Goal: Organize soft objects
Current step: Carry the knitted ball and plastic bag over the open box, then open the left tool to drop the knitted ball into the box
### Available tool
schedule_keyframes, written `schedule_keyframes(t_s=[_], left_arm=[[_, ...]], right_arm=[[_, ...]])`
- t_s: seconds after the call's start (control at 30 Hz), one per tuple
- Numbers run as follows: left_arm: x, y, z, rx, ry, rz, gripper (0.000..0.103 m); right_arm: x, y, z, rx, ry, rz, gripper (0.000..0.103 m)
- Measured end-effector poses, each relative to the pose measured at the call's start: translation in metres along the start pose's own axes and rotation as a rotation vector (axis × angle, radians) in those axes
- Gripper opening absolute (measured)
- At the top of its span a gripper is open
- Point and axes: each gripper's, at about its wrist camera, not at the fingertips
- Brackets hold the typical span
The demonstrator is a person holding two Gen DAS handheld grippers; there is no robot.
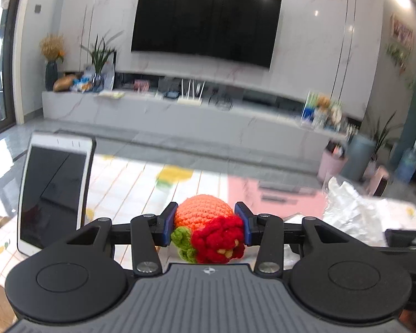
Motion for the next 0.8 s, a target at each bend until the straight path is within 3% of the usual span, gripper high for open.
schedule_keyframes(t_s=[0.13,0.3,0.6,0.8], left_arm=[[0.004,-0.016,-0.021,-0.115,0.027,-0.074,0.050],[0.004,-0.029,-0.037,-0.248,0.033,-0.118,0.050],[0.020,-0.035,-0.041,-0.243,0.069,-0.209,0.051],[0.021,-0.033,-0.046,-0.216,0.080,-0.221,0.063]], right_arm=[[0.005,-0.020,-0.024,-0.090,-0.037,0.106,0.046],[0.016,-0.037,-0.039,-0.165,0.020,0.146,0.046],[0.026,-0.047,-0.044,-0.173,0.038,0.160,0.047],[0.026,-0.050,-0.033,-0.174,0.045,0.165,0.047]])
Point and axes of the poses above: each gripper's, at about its wrist camera, not at the fingertips, and z roughly against the way its jaws point, x to its right, y to its top, and after that the axes turned 10 degrees about y, right-handed
